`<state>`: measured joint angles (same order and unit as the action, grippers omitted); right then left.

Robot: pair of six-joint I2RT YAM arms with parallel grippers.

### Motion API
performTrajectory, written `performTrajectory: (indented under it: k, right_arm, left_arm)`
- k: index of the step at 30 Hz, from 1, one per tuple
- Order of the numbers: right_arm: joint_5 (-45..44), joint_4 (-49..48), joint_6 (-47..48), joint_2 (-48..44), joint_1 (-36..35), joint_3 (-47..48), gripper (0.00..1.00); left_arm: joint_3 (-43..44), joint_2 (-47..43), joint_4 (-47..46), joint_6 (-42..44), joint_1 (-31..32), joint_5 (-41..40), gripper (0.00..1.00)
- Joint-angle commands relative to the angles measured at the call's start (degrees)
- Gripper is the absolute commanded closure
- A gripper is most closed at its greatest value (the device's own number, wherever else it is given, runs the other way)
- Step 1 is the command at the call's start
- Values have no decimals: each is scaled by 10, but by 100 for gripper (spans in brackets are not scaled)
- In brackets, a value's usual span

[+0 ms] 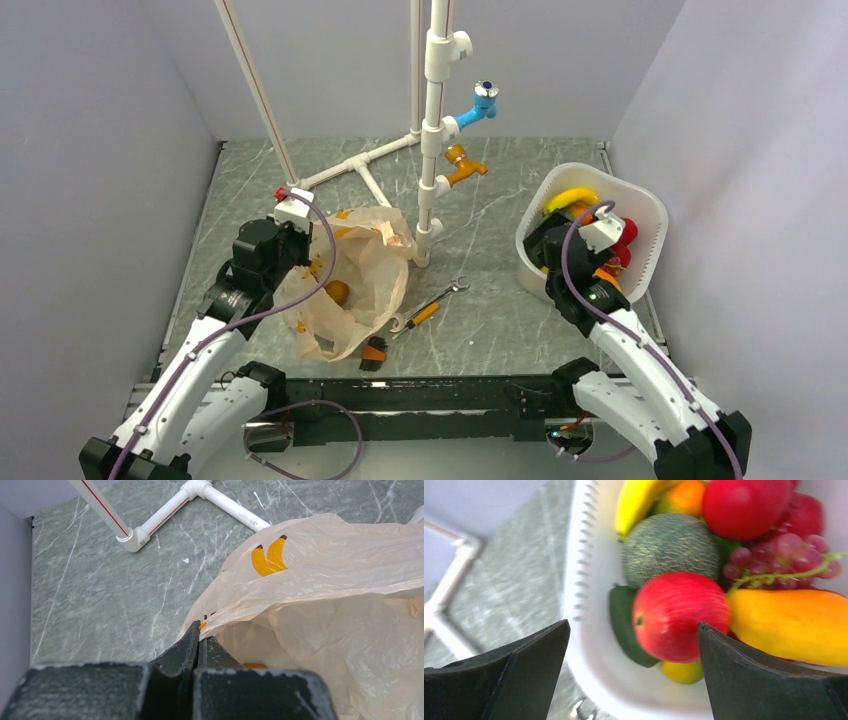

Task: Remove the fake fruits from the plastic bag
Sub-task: Place the fake fruit in the bin, then take out the fake fruit from the plastic bag.

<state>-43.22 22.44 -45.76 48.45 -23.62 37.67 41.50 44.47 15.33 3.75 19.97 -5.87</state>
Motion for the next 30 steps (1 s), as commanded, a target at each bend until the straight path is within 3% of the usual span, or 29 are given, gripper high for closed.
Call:
performTrajectory:
  k: [1, 6, 11, 16, 19, 21, 25, 30]
  right_arm:
    - [122, -101, 100, -54, -11, 0, 1]
    - [276, -171, 163, -62, -41, -20, 1]
    - [482, -286, 201, 14, -101, -56, 1]
    - [435, -374, 233, 75, -293, -90, 2]
    - [434, -442, 241, 101, -372, -100, 7]
    - [438, -466, 255, 127, -412, -88, 14]
    - [400, -461, 290, 205, -485, -15, 48]
    - [324, -449, 339, 306, -532, 92, 50]
  left_arm:
    - [24, -3, -7, -1, 2, -3, 100]
    - [24, 0, -6, -2, 2, -3, 100]
    - [24, 0, -6, -1, 2, -3, 100]
    - [24, -4, -8, 0, 3, -4, 100]
    - [20, -11, -13, 1, 3, 2, 100]
    - [18, -16, -18, 2, 3, 10, 100]
    - [7, -33, -34, 7, 4, 35, 100]
    - [-9, -57, -54, 14, 5, 53, 100]
